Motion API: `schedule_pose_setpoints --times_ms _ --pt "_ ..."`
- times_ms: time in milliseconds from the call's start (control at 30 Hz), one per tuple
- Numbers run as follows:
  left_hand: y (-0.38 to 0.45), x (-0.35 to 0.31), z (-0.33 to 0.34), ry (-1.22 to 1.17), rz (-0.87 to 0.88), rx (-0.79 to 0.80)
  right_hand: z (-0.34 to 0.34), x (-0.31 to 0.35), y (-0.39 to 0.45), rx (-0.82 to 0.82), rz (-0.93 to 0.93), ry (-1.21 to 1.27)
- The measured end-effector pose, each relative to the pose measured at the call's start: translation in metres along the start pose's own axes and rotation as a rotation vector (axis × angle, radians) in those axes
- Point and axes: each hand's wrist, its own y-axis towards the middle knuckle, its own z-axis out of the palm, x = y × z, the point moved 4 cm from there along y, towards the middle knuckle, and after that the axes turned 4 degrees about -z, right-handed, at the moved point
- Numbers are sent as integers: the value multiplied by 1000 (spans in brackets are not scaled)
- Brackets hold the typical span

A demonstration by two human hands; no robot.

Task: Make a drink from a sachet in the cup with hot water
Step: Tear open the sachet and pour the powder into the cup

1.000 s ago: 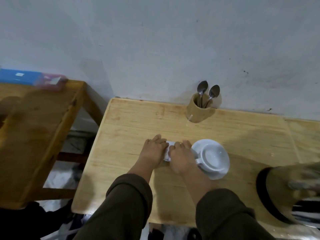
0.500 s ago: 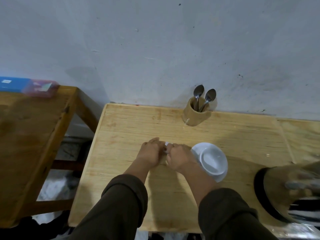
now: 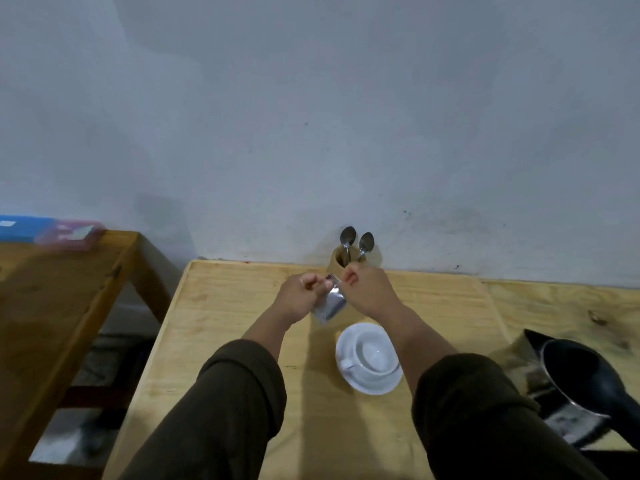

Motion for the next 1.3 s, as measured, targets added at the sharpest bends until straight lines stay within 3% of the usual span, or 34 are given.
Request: schedule_pose_setpoints --times_ms 333,667,1033,1300 --pt "-27 -44 47 11 120 -67 -61 -14 -25 -122 -78 47" --pt "-49 -43 92 -3 107 -153 -76 -44 -47 -50 -169 73" --pt "-62 -31 117 -191 -27 -224 -64 -47 -66 -42 -412 -97" --pt "-57 -19 116 -234 -116 -350 -53 -65 -72 28 -444 -92"
